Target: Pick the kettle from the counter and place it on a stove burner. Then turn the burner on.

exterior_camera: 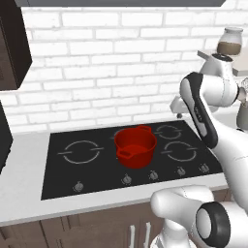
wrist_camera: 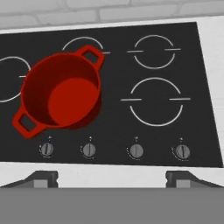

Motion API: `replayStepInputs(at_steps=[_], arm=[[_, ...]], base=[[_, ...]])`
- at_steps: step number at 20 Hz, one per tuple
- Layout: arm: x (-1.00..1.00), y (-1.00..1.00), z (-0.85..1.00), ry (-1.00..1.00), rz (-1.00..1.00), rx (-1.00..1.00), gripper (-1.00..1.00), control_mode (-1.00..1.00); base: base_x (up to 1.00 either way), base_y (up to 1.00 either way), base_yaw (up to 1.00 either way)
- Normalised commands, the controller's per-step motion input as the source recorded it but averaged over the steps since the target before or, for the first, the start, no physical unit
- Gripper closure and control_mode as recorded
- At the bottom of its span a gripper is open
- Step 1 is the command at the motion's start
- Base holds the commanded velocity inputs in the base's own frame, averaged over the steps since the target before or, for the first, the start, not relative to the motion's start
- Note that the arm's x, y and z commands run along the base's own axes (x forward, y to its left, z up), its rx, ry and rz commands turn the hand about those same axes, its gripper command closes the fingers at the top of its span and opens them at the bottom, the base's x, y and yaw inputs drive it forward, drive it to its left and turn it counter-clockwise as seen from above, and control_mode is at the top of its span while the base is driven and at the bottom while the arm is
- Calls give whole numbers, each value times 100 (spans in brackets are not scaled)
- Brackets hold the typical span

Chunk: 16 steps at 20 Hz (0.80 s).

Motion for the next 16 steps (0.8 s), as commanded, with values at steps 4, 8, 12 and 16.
replayStepInputs(at_steps=[4,8,12,16], arm=[[-20,-51,-4,0,0,1,-100,-100],[-17,-81,-18,0,0,0,-100,-100],[-16,-87,-36,0,0,-1,-100,-100],[-6,-90,-45,0,0,-5,-100,-100]], base=[[0,0,0],[0,0,0],[0,0,0],[0,0,0]])
